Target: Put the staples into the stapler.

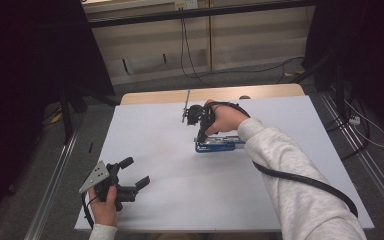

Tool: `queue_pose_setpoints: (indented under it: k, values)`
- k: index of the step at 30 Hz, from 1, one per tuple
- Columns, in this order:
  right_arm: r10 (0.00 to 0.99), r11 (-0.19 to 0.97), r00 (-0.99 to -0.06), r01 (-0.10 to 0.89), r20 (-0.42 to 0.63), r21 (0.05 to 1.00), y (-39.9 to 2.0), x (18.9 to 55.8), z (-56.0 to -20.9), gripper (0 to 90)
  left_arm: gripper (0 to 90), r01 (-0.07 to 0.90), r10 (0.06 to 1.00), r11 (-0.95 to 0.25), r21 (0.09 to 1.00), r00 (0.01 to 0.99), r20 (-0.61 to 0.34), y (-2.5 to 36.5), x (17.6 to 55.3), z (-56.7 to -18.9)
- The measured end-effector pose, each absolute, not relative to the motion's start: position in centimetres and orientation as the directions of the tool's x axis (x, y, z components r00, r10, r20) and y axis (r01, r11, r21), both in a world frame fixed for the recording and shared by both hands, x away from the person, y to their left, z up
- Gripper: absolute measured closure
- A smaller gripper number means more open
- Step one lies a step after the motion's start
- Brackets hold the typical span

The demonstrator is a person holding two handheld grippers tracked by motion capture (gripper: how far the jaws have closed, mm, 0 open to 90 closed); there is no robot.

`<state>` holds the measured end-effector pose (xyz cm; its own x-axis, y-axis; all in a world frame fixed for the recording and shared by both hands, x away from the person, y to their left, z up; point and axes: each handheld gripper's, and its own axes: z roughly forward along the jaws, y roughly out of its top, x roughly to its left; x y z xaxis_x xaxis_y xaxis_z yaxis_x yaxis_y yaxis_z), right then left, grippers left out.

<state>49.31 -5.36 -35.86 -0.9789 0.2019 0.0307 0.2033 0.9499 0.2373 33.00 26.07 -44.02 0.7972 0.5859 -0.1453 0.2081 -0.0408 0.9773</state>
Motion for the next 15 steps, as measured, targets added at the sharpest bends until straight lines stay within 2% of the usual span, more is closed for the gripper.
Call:
queue_pose_setpoints:
  k: [15]
  values:
    - [0.224,0.943,-0.974,0.222,0.024,0.248,-5.61,50.03,-36.01,78.3,2.2,0.218,0.584,-0.042,0.975,0.797,-0.153,26.01,32.92,-44.01]
